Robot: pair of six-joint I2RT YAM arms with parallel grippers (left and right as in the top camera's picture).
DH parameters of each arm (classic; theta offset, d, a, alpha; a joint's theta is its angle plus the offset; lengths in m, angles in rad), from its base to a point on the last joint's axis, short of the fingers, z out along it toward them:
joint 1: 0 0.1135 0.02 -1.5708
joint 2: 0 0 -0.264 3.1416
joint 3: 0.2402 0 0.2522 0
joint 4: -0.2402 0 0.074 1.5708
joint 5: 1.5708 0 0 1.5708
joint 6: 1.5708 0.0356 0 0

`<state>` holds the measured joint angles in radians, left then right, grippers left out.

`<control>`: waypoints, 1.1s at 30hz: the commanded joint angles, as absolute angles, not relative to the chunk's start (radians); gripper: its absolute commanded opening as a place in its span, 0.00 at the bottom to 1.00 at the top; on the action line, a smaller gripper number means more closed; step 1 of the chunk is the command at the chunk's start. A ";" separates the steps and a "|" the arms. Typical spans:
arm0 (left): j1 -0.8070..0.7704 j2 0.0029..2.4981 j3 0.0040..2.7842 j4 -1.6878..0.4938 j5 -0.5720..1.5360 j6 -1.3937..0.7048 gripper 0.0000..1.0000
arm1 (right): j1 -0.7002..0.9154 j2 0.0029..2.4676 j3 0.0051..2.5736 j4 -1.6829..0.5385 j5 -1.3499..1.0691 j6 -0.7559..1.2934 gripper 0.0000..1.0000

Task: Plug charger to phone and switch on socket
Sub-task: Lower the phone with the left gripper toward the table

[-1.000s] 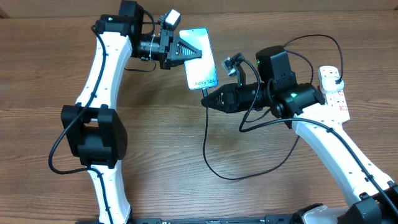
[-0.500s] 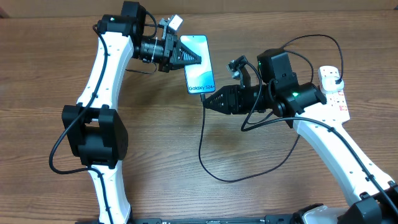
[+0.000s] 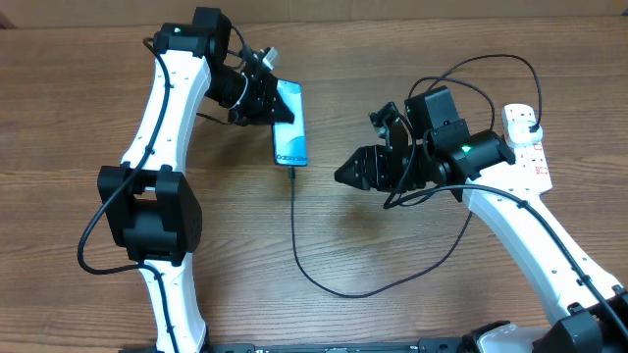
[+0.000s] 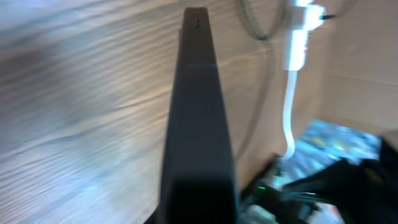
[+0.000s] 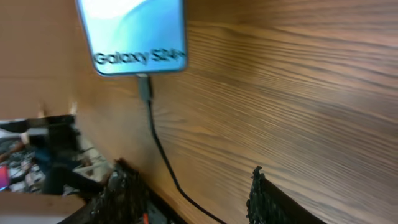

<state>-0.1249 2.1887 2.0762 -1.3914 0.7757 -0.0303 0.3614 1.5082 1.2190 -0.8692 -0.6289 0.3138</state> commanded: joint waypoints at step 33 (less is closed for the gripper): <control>-0.099 2.188 1.734 -1.205 0.673 -0.025 0.04 | 0.359 1.501 1.196 -0.892 -0.520 0.310 0.57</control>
